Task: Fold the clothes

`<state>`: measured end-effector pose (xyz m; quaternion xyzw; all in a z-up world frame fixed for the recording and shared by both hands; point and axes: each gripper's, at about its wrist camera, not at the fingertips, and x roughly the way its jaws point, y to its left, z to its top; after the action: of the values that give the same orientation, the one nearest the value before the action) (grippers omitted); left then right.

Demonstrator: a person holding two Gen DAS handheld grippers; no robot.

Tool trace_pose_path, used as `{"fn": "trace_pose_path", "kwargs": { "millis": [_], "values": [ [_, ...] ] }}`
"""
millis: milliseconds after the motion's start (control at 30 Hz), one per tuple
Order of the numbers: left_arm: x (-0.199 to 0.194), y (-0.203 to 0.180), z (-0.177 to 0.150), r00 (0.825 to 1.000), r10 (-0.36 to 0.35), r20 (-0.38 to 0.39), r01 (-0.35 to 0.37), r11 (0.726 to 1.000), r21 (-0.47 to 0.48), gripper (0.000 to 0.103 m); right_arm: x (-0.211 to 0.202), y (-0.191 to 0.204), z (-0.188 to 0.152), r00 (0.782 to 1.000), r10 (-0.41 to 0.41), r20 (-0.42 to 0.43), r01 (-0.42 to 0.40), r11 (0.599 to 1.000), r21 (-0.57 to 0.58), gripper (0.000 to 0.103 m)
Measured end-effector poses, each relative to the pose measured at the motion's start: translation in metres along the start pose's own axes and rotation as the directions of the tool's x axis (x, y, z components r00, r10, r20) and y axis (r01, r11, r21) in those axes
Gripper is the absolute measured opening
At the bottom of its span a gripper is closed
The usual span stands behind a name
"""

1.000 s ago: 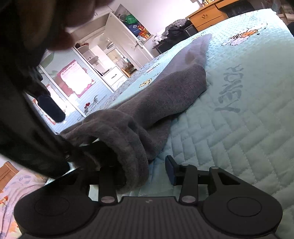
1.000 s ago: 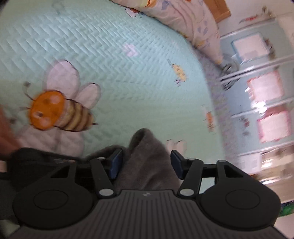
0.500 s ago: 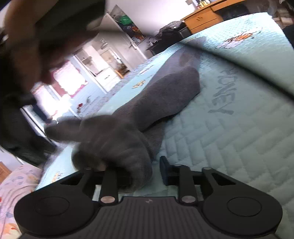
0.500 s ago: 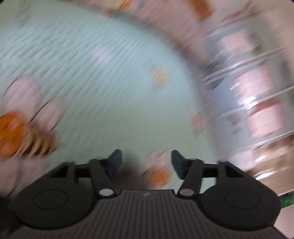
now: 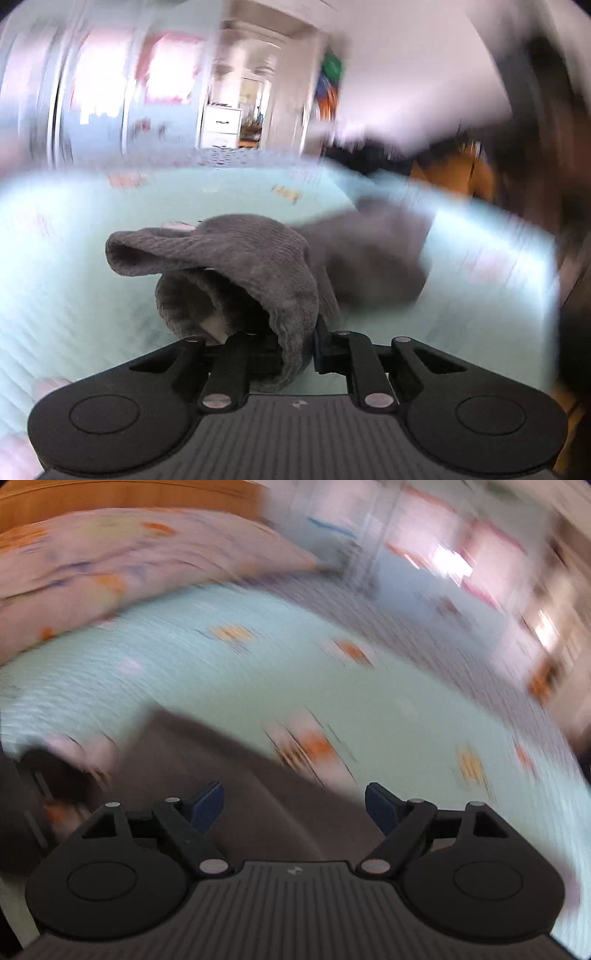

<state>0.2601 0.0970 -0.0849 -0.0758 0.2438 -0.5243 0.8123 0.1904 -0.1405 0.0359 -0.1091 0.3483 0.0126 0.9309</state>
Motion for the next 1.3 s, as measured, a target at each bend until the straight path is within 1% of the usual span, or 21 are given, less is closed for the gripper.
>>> {"fn": "trace_pose_path", "kwargs": {
  "millis": [67, 200, 267, 333, 400, 433, 467, 533, 667, 700, 733, 800, 833, 967, 1000, 1067, 1100, 1133, 1167, 1233, 1300],
  "values": [
    [-0.009, 0.019, 0.006, 0.997, -0.058, 0.046, 0.063, 0.992, -0.106, 0.013, -0.003, -0.037, -0.034, 0.998, 0.038, -0.051, -0.029, 0.985, 0.168, 0.084],
    [-0.021, 0.021, 0.019, 0.995, -0.065, 0.077, 0.073, 0.99, -0.118, 0.013, -0.017, -0.086, -0.096, 0.985, 0.171, -0.034, -0.141, 0.896, 0.422, 0.084],
    [-0.025, 0.011, 0.021, 0.993, -0.096, 0.074, 0.102, 0.991, -0.082, 0.013, -0.019, -0.104, -0.121, 0.972, 0.236, 0.011, -0.208, 0.834, 0.512, 0.083],
    [-0.028, -0.001, 0.021, 0.996, -0.088, 0.022, 0.088, 0.996, -0.013, 0.013, -0.019, -0.124, -0.142, 0.937, 0.326, 0.125, -0.334, 0.734, 0.591, 0.083],
    [-0.03, -0.01, 0.018, 0.998, -0.034, -0.045, 0.037, 0.998, 0.057, 0.013, -0.001, -0.135, -0.151, 0.898, 0.401, 0.179, -0.42, 0.666, 0.616, 0.082],
    [-0.031, -0.014, 0.016, 0.997, -0.004, -0.077, 0.011, 0.996, 0.093, 0.014, 0.008, -0.139, -0.155, 0.898, 0.402, 0.181, -0.421, 0.658, 0.625, 0.081],
    [-0.029, -0.018, 0.013, 0.993, 0.04, -0.111, -0.025, 0.991, 0.13, 0.014, 0.014, -0.143, -0.159, 0.891, 0.41, 0.194, -0.434, 0.643, 0.631, 0.081],
    [-0.021, -0.023, 0.007, 0.976, 0.134, -0.174, -0.096, 0.974, 0.207, 0.016, 0.027, -0.152, -0.169, 0.851, 0.464, 0.247, -0.499, 0.565, 0.657, 0.079],
    [-0.016, -0.033, 0.005, 0.96, 0.202, -0.197, -0.144, 0.951, 0.273, 0.016, 0.049, -0.158, -0.18, 0.787, 0.503, 0.358, -0.58, 0.405, 0.707, 0.078],
    [-0.019, -0.035, 0.005, 0.959, 0.206, -0.193, -0.148, 0.949, 0.277, 0.017, 0.051, -0.159, -0.181, 0.781, 0.499, 0.377, -0.587, 0.379, 0.715, 0.076],
    [-0.023, -0.037, 0.006, 0.959, 0.209, -0.189, -0.151, 0.948, 0.28, 0.017, 0.053, -0.16, -0.181, 0.776, 0.493, 0.393, -0.592, 0.356, 0.723, 0.068],
    [-0.03, -0.039, 0.004, 0.955, 0.217, -0.204, -0.154, 0.946, 0.285, 0.018, 0.055, -0.164, -0.175, 0.787, 0.472, 0.397, -0.582, 0.357, 0.731, 0.038],
    [-0.03, -0.038, 0.003, 0.952, 0.22, -0.212, -0.155, 0.946, 0.286, 0.018, 0.055, -0.169, -0.17, 0.8, 0.454, 0.393, -0.571, 0.375, 0.73, 0.011],
    [-0.029, -0.028, 0.002, 0.949, 0.225, -0.22, -0.16, 0.947, 0.278, 0.021, 0.042, -0.185, -0.15, 0.806, 0.391, 0.444, -0.586, 0.422, 0.691, 0.006],
    [-0.029, -0.024, 0.0, 0.951, 0.222, -0.214, -0.163, 0.951, 0.263, 0.021, 0.046, -0.183, -0.149, 0.803, 0.411, 0.431, -0.587, 0.422, 0.691, 0.006],
    [-0.027, -0.017, -0.001, 0.954, 0.22, -0.202, -0.171, 0.957, 0.234, 0.022, 0.053, -0.178, -0.149, 0.794, 0.454, 0.404, -0.589, 0.413, 0.694, 0.015],
    [-0.025, -0.018, -0.002, 0.955, 0.22, -0.2, -0.17, 0.956, 0.239, 0.022, 0.055, -0.172, -0.155, 0.777, 0.487, 0.398, -0.597, 0.37, 0.712, 0.018],
    [-0.024, -0.019, -0.003, 0.955, 0.22, -0.199, -0.168, 0.954, 0.248, 0.022, 0.054, -0.163, -0.163, 0.769, 0.5, 0.399, -0.602, 0.357, 0.714, 0.034],
    [-0.024, -0.022, -0.003, 0.954, 0.222, -0.2, -0.167, 0.951, 0.26, 0.022, 0.053, -0.155, -0.169, 0.761, 0.511, 0.4, -0.609, 0.348, 0.713, 0.057],
    [-0.022, -0.028, 0.0, 0.954, 0.222, -0.201, -0.162, 0.947, 0.277, 0.022, 0.048, -0.134, -0.177, 0.761, 0.509, 0.403, -0.619, 0.381, 0.687, 0.075],
    [-0.021, -0.031, 0.003, 0.956, 0.219, -0.194, -0.159, 0.946, 0.282, 0.022, 0.047, -0.124, -0.178, 0.76, 0.502, 0.413, -0.63, 0.411, 0.659, 0.075]
  ]
}}
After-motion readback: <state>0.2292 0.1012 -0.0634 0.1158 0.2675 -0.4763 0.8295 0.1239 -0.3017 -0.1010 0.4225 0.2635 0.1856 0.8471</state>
